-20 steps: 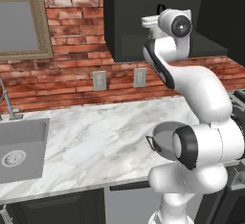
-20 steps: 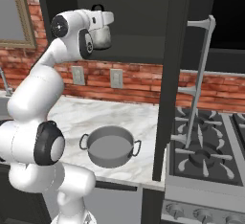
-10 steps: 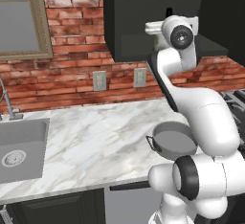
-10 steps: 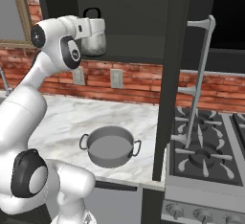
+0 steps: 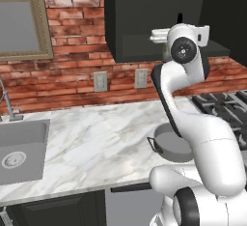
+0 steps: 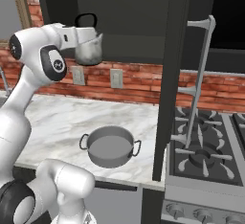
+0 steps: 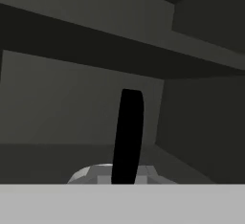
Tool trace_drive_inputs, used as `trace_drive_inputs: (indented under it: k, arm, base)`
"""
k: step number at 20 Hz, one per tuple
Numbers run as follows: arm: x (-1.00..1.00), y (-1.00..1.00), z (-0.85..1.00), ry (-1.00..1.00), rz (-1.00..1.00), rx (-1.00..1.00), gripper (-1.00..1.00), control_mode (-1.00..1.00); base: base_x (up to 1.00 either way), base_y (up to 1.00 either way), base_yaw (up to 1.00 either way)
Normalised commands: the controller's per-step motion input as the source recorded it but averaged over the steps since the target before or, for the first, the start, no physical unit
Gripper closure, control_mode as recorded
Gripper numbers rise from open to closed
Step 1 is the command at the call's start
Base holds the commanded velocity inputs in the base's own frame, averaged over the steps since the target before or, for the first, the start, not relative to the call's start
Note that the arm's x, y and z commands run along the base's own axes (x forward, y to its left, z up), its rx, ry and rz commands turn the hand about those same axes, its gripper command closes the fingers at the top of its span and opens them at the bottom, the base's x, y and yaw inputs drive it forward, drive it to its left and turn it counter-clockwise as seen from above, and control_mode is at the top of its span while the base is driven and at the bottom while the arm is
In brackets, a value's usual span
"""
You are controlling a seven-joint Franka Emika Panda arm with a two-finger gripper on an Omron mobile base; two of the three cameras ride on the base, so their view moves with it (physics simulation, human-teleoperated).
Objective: Pick the kettle from the cabinet and place it on a stove burner. Then pick the pot from the counter and place it on another stove burner. Finally, turn both burners on.
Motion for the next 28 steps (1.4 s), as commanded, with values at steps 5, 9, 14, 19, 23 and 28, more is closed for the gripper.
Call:
trace_drive_inputs:
  k: [5,9,14,19,23,28]
  arm:
    - [-0.6,0.0,-0.06,0.0,-0.1,0.0,1.0,-1.0]
    - [-0.59,0.0,-0.14,0.0,-0.09,0.0,1.0,-1.0]
    - [-0.56,0.0,-0.16,0.0,-0.08,0.0,1.0,-1.0]
    - [-0.58,0.0,-0.15,0.0,-0.08,0.0,1.0,-1.0]
    - [-0.55,0.0,-0.12,0.0,-0.07,0.0,1.0,-1.0]
    - [-0.53,0.0,-0.12,0.0,-0.07,0.0,1.0,-1.0]
  base:
    - [0.0,0.0,0.0]
    - [0.0,0.0,0.0]
    - [0.0,0.0,0.0]
    - [0.0,0.0,0.0]
    - [0.0,0.0,0.0]
    - [0.0,0.0,0.0]
